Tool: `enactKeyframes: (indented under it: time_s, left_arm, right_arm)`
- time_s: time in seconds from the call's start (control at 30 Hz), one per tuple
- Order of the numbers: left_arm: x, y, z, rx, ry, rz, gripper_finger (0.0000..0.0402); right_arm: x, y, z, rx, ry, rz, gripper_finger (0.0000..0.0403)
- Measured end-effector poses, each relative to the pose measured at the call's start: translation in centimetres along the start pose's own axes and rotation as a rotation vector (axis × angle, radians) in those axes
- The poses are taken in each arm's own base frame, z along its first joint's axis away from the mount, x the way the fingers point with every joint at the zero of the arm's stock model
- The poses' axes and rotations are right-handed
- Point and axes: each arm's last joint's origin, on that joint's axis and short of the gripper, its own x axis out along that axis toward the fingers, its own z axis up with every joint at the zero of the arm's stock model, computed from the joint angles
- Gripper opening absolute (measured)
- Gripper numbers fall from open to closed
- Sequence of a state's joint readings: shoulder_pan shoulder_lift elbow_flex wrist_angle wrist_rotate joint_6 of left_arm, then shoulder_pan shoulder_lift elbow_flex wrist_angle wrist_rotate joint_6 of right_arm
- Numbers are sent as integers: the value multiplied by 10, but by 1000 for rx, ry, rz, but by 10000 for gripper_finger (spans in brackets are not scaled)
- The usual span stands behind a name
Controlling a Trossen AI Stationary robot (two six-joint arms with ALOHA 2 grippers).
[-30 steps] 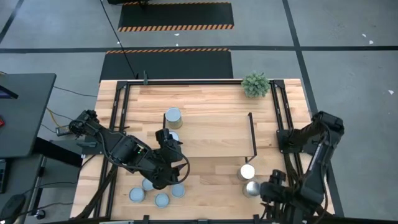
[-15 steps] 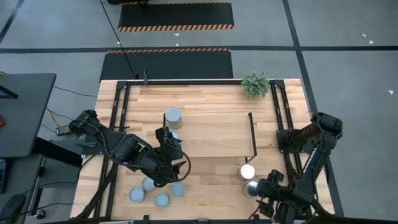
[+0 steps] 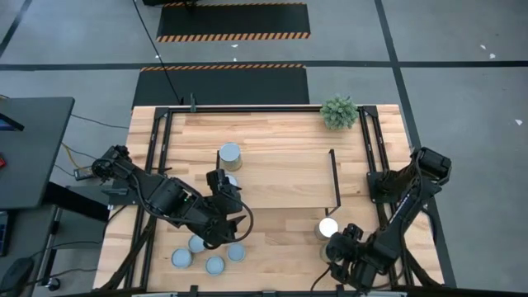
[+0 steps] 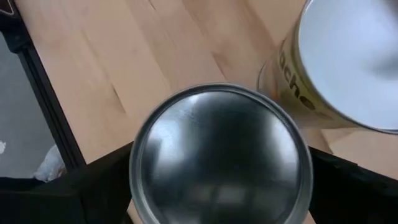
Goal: Pick and place cans onto a shelf
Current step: Put the canned oranges on the shelf
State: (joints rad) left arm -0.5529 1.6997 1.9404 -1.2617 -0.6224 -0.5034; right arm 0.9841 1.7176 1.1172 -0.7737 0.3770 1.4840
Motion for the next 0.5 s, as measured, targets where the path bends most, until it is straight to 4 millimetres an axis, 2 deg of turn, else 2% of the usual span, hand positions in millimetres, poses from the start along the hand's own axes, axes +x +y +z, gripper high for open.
enactKeyframes:
  time_s: [0.13, 0.37, 0.5]
  left_arm:
    - [0, 0, -1, 6, 5, 3, 357]
    - [-2, 2, -1, -23, 8, 4, 357]
    - [-14, 13, 2, -75, -21, -30, 357]
  right_arm:
    - [2, -1, 2, -7, 3, -4, 381]
    - [-2, 2, 3, -40, 58, 10, 310]
    - [-16, 16, 11, -83, 81, 75, 309]
